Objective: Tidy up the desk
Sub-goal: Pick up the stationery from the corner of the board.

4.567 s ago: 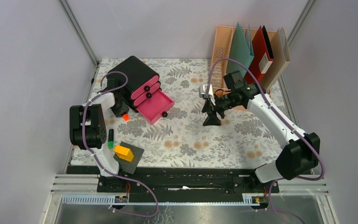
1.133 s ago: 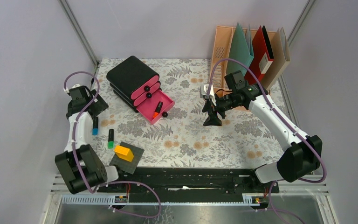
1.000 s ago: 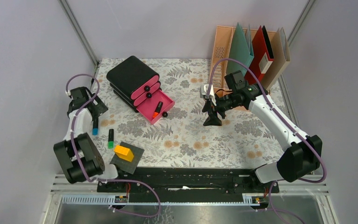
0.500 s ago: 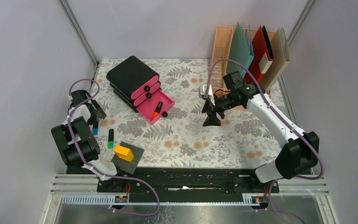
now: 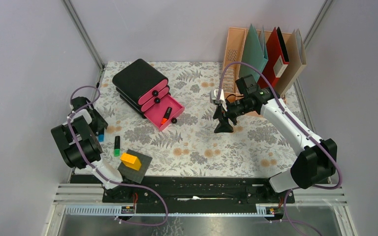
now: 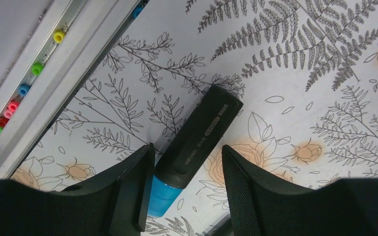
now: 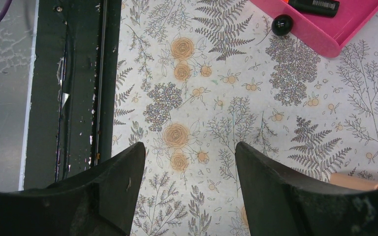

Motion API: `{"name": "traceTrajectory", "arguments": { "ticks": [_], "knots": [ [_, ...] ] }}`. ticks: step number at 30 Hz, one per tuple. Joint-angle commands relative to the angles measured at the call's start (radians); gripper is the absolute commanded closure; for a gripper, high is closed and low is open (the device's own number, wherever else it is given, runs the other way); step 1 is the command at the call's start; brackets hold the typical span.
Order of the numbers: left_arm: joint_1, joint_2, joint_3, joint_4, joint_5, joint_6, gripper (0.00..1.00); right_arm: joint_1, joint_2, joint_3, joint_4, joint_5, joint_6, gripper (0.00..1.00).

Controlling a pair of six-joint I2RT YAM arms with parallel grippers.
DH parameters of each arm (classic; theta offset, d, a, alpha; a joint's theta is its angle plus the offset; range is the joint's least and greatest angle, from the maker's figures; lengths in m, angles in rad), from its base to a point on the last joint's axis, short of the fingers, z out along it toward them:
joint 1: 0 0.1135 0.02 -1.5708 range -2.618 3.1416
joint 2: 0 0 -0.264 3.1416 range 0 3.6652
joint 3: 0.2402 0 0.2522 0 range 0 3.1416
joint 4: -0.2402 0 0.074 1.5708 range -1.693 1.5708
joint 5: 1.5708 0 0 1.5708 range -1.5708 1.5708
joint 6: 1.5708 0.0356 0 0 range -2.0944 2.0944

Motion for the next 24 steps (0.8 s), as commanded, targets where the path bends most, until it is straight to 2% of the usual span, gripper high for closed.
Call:
{"name": "traceTrajectory", "arguments": {
  "ticks": [1, 8, 16, 19, 24],
  "knots": [
    [0.013, 0.044, 0.036, 0.007, 0.069, -0.008, 0.44, -0.004, -0.007, -0.001, -0.001, -0.029, -0.004, 0.26],
    [-0.002, 0.054, 0.039, -0.014, 0.127, -0.002, 0.62, -0.006, -0.014, -0.001, 0.000, -0.027, -0.004, 0.26],
    [-0.100, 0.077, 0.059, -0.042, 0.166, 0.003, 0.92, -0.005, -0.021, -0.001, 0.000, -0.022, -0.004, 0.26],
    [-0.125, 0.047, 0.058, -0.037, 0.201, -0.003, 0.97, -0.006, -0.023, 0.000, 0.000, -0.020, -0.004, 0.26],
    [-0.143, -0.008, 0.044, -0.025, 0.272, -0.016, 0.99, -0.006, -0.022, -0.001, 0.000, -0.017, -0.004, 0.26]
  ]
}}
